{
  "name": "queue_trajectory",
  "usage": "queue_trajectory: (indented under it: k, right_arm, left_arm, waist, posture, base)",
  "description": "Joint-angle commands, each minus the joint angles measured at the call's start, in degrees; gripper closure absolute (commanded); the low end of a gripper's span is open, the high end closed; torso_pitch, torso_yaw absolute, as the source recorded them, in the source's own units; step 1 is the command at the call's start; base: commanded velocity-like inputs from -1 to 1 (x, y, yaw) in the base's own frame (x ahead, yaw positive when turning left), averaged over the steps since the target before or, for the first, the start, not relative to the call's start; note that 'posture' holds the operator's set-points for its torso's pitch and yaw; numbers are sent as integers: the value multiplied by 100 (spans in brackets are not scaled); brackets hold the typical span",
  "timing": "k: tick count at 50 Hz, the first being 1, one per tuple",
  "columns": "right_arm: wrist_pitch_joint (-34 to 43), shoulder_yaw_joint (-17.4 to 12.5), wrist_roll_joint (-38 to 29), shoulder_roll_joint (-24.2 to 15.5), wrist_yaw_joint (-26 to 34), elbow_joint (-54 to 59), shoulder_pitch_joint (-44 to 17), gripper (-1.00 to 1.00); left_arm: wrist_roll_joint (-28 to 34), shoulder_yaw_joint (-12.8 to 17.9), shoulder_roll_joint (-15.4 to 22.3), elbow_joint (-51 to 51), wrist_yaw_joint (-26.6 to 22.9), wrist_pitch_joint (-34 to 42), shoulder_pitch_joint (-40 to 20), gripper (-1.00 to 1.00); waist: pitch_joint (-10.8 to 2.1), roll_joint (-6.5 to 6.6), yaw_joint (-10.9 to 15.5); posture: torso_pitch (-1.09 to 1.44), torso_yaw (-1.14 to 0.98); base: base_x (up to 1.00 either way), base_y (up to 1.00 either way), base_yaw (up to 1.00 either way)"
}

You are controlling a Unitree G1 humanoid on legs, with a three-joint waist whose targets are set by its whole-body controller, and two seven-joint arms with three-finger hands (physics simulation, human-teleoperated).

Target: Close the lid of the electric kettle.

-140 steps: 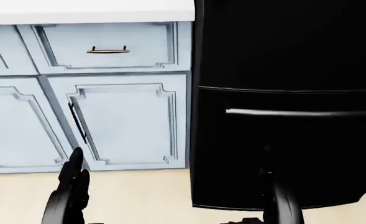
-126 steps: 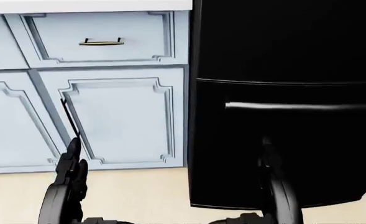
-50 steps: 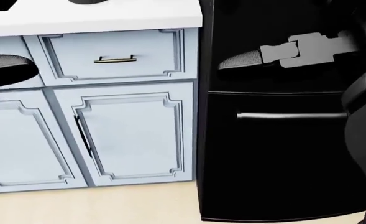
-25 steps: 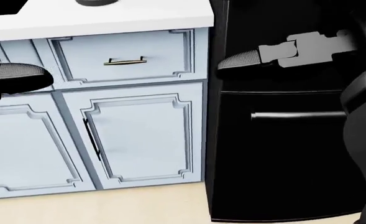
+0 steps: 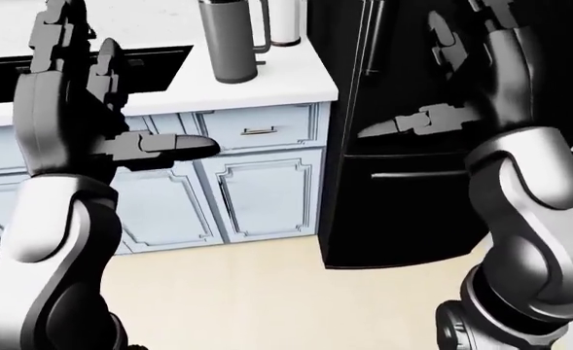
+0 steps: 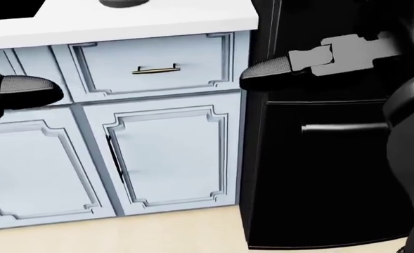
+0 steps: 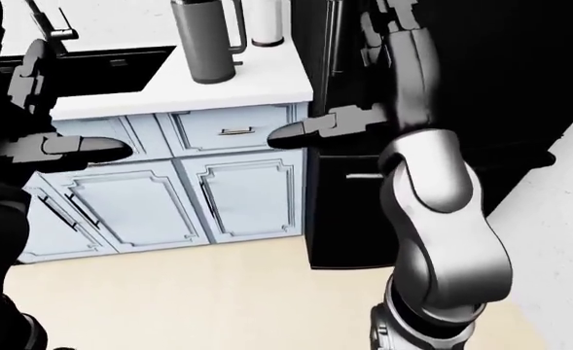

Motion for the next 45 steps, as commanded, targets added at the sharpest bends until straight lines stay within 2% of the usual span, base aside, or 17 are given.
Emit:
queue_trajectory:
  k: [1,2,8,10,11,12,15,20,22,24,25,26,27,32,34,40,45]
  right_arm:
    - [-115,-55,-19,-68,4,-56,-125,-100]
    - [-128,-90,1,-59,10,-89,-130,-100]
    - [-120,-99,31,-72,23,-106,-121,-100]
    - [-123,-96,33,-79,24,-107,-116,-100]
    - [-123,-81,28,-76,19,-108,-111,-100]
    - [-139,-74,26,-72,22,-102,-99,-100]
    - [-109,-66,20,-72,28,-119,-115,-100]
    - [-77,-86,22,-77,29,-138,-128,-100]
    - [-131,-109,26,-78,36,-103,-97,-100]
    - [-166,-119,41,-69,27,-95,-94,-100]
    - [-196,-109,37,-76,27,-65,-77,-100]
    - [-215,-93,33,-75,26,-49,-66,-100]
    - [-215,-79,29,-67,21,-40,-63,-100]
    - [-301,-44,-2,-28,29,13,-20,-100]
    - [-254,-63,28,12,3,-37,-38,-100]
    - [-170,-67,97,-5,-62,-115,-67,-100]
    - [-199,-75,84,-30,-38,-109,-39,-100]
  left_arm:
    - [26,35,36,-81,21,-108,-131,-100]
    - [50,6,46,-101,33,-97,-137,-100]
    - [105,-34,0,-93,16,-99,-149,-100]
    - [111,-34,-4,-110,14,-87,-142,-100]
    - [114,-39,-12,-121,13,-85,-133,-100]
    - [132,-49,-9,-129,8,-86,-129,-100]
    - [151,-36,-21,-163,8,-78,-128,-100]
    - [173,-37,-32,-166,1,-82,-125,-100]
    - [231,-74,-43,-108,-29,-159,-101,-100]
    - [264,-93,-71,-68,-48,-202,-87,-100]
    - [290,-112,-85,-60,-60,-218,-68,-100]
    - [304,-118,-96,-56,-72,-222,-62,-100]
    - [318,-120,-105,-52,-84,-228,-57,-100]
    - [359,-110,-123,34,-127,-296,-68,-100]
    - [334,-59,-101,-17,-124,-222,-106,-100]
    - [271,-28,-28,59,-80,-126,-283,-100]
    - [80,29,-34,-98,97,-5,-362,-100]
  waist:
    - [-102,38,-5]
    - [-56,45,-35]
    - [-37,-359,-27]
    - [-54,-559,-18]
    - [-115,-745,-13]
    - [-77,-536,-55]
    - [-154,-630,-15]
    - [-40,-381,4]
    - [-49,-150,-29]
    - [-180,358,-33]
    - [-88,-66,-3]
    - [-52,3,-18]
    - [-61,-51,-3]
    - [-23,-408,-39]
    - [-66,-664,-38]
    - [-171,-618,-17]
    - [-54,-209,-50]
  posture:
    - [0,0]
    - [0,0]
    - [0,0]
    - [0,0]
    - [0,0]
    - [0,0]
    - [0,0]
    - [0,0]
    - [0,0]
    - [0,0]
    - [0,0]
    - [0,0]
    - [0,0]
    - [0,0]
    - [0,0]
    - [0,0]
    - [0,0]
  base:
    - [0,23,0]
    - [0,25,0]
    - [0,26,0]
    - [0,27,0]
    - [0,27,0]
    - [0,27,0]
    - [0,26,0]
    - [0,27,0]
    - [0,27,0]
    - [0,36,0]
    - [0,42,0]
    - [0,43,0]
    - [0,43,0]
    - [0,42,0]
    - [0,43,0]
    - [0,43,0]
    - [0,42,0]
